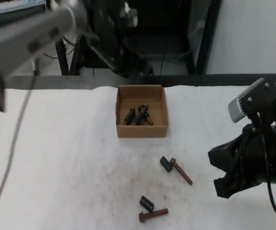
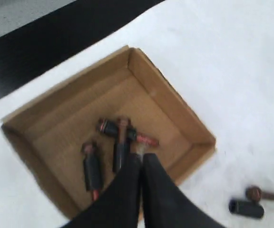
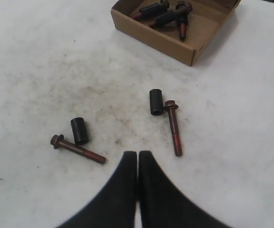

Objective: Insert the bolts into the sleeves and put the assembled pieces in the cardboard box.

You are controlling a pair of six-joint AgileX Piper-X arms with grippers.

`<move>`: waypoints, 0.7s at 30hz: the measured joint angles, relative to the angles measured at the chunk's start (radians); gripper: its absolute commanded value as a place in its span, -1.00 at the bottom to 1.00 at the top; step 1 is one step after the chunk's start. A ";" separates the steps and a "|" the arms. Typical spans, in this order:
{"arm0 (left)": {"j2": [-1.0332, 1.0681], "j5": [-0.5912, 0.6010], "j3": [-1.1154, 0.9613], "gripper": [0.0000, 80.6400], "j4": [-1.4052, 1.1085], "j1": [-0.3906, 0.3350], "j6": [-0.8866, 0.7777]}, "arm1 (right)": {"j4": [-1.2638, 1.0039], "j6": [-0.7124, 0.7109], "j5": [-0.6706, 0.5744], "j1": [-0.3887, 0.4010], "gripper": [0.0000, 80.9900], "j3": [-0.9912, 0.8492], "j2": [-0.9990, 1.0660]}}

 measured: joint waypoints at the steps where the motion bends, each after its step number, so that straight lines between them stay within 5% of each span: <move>1: -0.028 -0.006 -0.003 -0.99 0.074 0.005 0.047 | 0.000 -0.003 0.000 0.000 -0.98 0.000 0.017; 9: -0.230 -0.017 0.200 -0.99 0.463 0.023 0.248 | -0.105 -0.004 0.000 0.000 -0.98 0.000 0.149; 15: -0.575 -0.012 0.677 -0.99 0.225 0.023 0.174 | -0.165 -0.015 0.000 -0.013 -0.93 0.000 0.216; 21: -1.170 -0.107 1.188 -0.99 -0.143 0.023 0.031 | -0.195 -0.018 0.000 -0.045 -0.69 0.000 0.218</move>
